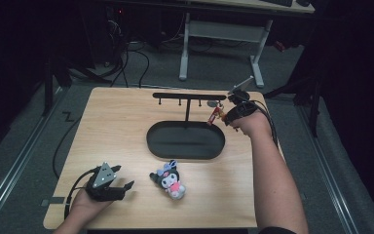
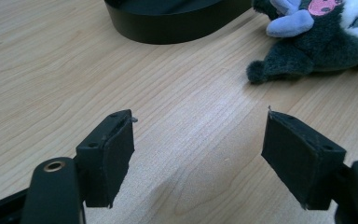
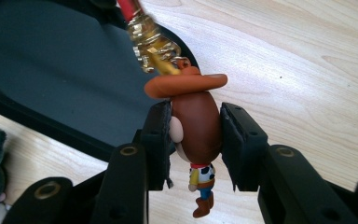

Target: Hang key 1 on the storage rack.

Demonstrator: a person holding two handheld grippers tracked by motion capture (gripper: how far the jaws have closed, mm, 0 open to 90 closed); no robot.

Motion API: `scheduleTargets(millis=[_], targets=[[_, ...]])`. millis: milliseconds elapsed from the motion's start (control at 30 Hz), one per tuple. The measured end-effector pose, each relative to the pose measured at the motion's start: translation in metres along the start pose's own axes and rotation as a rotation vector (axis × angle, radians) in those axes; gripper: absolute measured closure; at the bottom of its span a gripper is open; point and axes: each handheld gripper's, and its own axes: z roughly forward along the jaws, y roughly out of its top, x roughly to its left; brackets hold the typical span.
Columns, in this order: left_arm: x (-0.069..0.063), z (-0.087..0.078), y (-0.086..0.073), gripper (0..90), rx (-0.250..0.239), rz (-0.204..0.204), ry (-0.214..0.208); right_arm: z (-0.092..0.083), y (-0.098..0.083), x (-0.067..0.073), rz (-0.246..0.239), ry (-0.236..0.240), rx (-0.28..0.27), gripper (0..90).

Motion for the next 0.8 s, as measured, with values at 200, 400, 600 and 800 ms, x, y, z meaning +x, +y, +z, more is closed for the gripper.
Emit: scheduleTargets(millis=[200,400,600,800], targets=[[0.000,0.001,0.001,25.2,0.003,0.007,-0.001,0.004,-0.002,-0.001,0.022,-0.008,-0.020,48.2],[-0.002,0.002,0.001,25.3,0.007,0.011,-0.004,0.004,-0.021,-0.001,0.033,0.001,-0.054,45.0],[-0.004,0.003,0.002,25.5,0.014,0.008,-0.011,0.009,-0.051,0.003,0.023,0.013,-0.084,41.3],[-0.007,0.004,0.003,26.2,0.019,0.009,-0.017,0.014,-0.086,0.013,-0.015,-0.010,-0.147,38.3]])
